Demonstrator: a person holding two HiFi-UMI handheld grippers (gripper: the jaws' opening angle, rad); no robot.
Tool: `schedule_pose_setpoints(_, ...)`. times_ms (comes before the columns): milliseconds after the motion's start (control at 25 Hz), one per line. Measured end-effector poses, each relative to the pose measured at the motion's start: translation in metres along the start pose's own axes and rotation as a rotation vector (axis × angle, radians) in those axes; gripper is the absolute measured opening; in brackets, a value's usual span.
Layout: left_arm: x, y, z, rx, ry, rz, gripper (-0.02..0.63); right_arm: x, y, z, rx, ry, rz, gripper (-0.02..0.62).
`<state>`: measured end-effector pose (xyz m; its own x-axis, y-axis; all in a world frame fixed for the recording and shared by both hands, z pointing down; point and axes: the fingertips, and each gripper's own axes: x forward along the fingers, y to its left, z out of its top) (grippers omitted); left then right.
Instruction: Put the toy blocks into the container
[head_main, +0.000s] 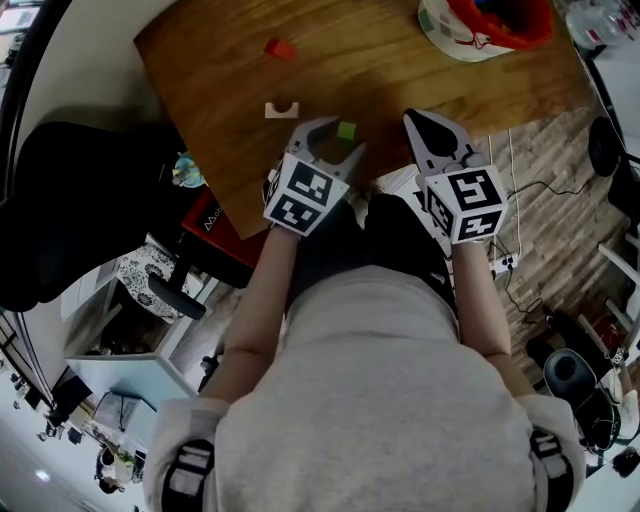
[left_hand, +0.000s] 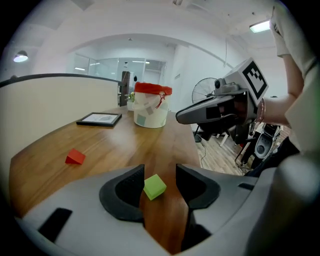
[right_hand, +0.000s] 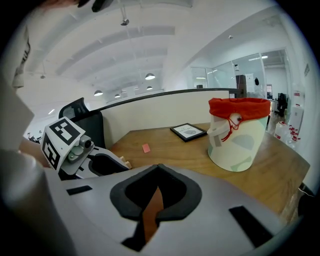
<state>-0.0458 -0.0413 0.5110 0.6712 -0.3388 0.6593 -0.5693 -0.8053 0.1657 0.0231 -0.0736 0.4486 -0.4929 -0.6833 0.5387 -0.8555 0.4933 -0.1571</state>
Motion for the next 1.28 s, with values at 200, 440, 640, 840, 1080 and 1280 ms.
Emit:
schedule_pose_setpoints(200,0.012,0.005,-0.015,-0.022,0.041,0.020,0.221,0.003,-0.002,-0.013,0.014,0.018,0.009,0.011)
schedule_pose_setpoints(440,0.021,0.009,-0.023,-0.047,0.063,0.035,0.224,0.004,-0.004,-0.023,0.031,0.024,0.005,0.011)
schedule_pose_setpoints(640,0.027,0.009,-0.027,-0.033,0.078,0.023,0.215,0.003,-0.007,-0.028,0.043,0.029,-0.012,0.011)
schedule_pose_setpoints(840,0.030,0.010,-0.027,-0.034,0.076,0.033,0.183,-0.001,-0.011,-0.029,0.053,0.024,-0.033,0.011)
schedule_pose_setpoints(1080,0.026,0.014,-0.021,-0.013,0.069,0.045,0.186,-0.002,-0.010,-0.022,0.048,0.008,-0.051,0.011)
schedule_pose_setpoints(1280,0.016,0.019,-0.006,-0.004,0.026,0.035,0.186,-0.004,-0.008,-0.013,0.038,-0.007,-0.074,0.011)
